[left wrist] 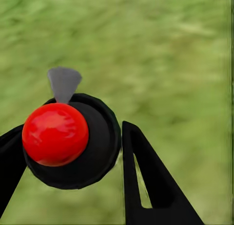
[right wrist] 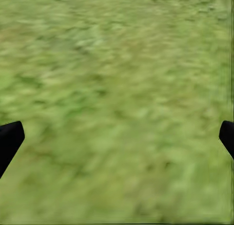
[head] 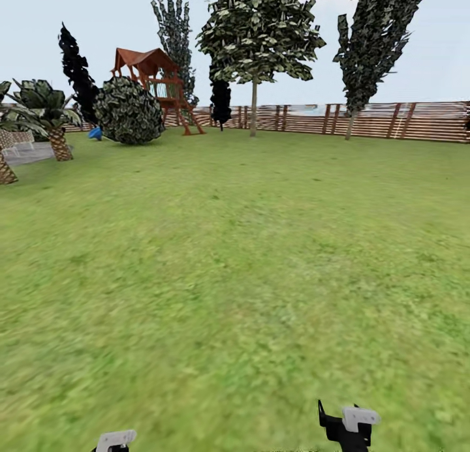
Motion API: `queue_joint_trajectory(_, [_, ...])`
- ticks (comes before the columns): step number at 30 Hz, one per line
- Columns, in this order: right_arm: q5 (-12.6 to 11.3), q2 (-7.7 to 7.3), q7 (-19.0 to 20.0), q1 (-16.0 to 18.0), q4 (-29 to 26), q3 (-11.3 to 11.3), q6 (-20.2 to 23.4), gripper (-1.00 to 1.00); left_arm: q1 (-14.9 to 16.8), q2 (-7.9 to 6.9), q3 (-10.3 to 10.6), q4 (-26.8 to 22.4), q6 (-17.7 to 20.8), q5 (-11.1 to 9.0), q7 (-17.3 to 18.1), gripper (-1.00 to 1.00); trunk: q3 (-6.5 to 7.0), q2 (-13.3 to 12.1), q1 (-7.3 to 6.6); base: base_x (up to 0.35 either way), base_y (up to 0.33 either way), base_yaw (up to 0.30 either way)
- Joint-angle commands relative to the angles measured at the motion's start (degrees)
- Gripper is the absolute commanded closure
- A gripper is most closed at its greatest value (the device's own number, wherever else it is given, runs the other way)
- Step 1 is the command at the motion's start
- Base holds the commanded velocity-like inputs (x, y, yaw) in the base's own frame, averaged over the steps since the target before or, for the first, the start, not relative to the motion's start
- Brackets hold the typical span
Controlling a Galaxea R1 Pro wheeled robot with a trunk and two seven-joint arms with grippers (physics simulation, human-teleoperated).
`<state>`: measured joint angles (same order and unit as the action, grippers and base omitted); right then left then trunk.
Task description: In the garden, pick up the pesticide atomizer on the floor and spray pesticide onto both trees until each tree trunk is fully covered.
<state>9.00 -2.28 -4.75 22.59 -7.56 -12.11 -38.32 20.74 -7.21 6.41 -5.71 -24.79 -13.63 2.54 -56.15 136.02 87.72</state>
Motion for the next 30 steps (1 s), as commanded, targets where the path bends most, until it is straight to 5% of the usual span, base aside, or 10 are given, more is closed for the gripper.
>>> queue_joint_trajectory(1, [-0.01,0.0,0.0,0.0,0.0,-0.01,0.0,-1.0,0.0,0.0,0.0,-0.01,0.0,0.0,0.0,1.0,-0.07,0.0,0.0,0.012,0.0,-0.231])
queue_joint_trajectory(24, [0.05,0.26,0.0,0.0,0.0,0.07,0.0,-1.0,-0.02,0.0,0.0,0.06,0.08,0.0,-0.08,1.0,-1.74,0.0,0.0,0.001,0.0,-0.204])
queue_joint_trajectory(30, [0.05,0.26,0.0,0.0,0.0,0.07,0.0,-1.0,0.0,-0.06,-0.05,0.08,0.17,0.0,-0.16,1.0,-2.2,0.0,0.0,0.246,0.04,-0.188])
